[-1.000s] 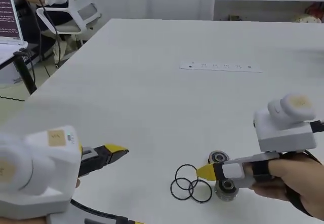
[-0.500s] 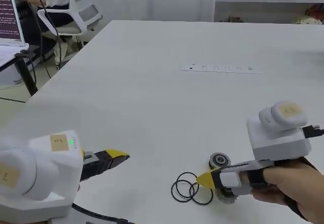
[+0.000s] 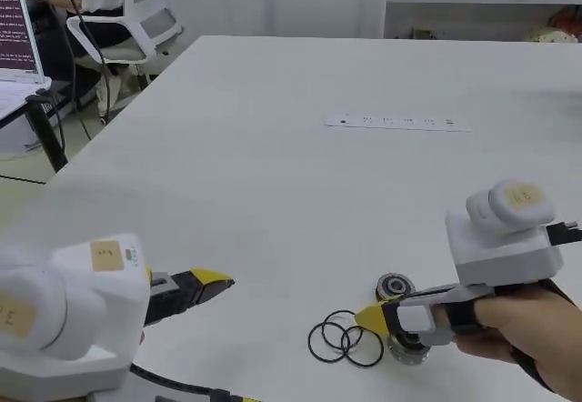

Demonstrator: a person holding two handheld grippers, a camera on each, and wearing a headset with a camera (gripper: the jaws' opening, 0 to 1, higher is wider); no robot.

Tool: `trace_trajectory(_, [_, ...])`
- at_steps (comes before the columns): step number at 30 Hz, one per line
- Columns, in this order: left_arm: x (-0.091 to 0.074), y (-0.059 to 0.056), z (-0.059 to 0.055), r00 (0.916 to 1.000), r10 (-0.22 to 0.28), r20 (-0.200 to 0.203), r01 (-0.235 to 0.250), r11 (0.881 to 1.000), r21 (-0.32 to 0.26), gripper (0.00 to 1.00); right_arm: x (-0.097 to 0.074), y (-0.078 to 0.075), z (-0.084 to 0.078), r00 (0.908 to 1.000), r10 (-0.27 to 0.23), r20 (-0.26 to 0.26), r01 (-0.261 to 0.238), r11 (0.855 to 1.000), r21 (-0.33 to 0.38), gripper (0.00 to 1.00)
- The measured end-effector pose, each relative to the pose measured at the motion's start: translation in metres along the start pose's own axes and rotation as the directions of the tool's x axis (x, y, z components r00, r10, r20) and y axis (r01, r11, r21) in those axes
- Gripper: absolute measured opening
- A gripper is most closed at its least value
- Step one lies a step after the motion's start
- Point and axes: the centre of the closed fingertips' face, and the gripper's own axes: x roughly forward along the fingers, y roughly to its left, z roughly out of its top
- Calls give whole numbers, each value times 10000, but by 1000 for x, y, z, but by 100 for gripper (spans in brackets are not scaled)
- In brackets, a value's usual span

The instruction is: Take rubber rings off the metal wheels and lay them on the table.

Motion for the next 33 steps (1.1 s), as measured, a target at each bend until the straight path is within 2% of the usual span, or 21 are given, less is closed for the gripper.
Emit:
trace_trajectory(7, [0, -1, 0, 10000, -15, -36, 15, 10000, 12, 88, -3, -1, 2, 10000, -45, 89, 44, 10000, 79, 5])
trace_trajectory(19, [0, -1, 1, 10000, -9, -27, 9, 10000, 78, 88, -21, -4, 28, 9940, -262, 1064, 242, 9995, 204, 6])
trace_trajectory(27, [-1, -2, 5, 10000, -49, 11, 49, 9996, 286, 89, -39, -15, 46, 9795, -633, 1915, 550, 9973, 486, 7])
trace_trajectory(30, [-1, -6, 5, 9996, -249, -159, 256, 9988, 429, 89, -48, -23, 52, 9712, -835, 2230, 695, 9951, 701, 7])
trace_trajectory(33, [-2, -10, 10, 9991, -405, -132, 413, 9969, 675, 89, -58, -34, 57, 9599, -1133, 2565, 893, 9906, 1036, 7])
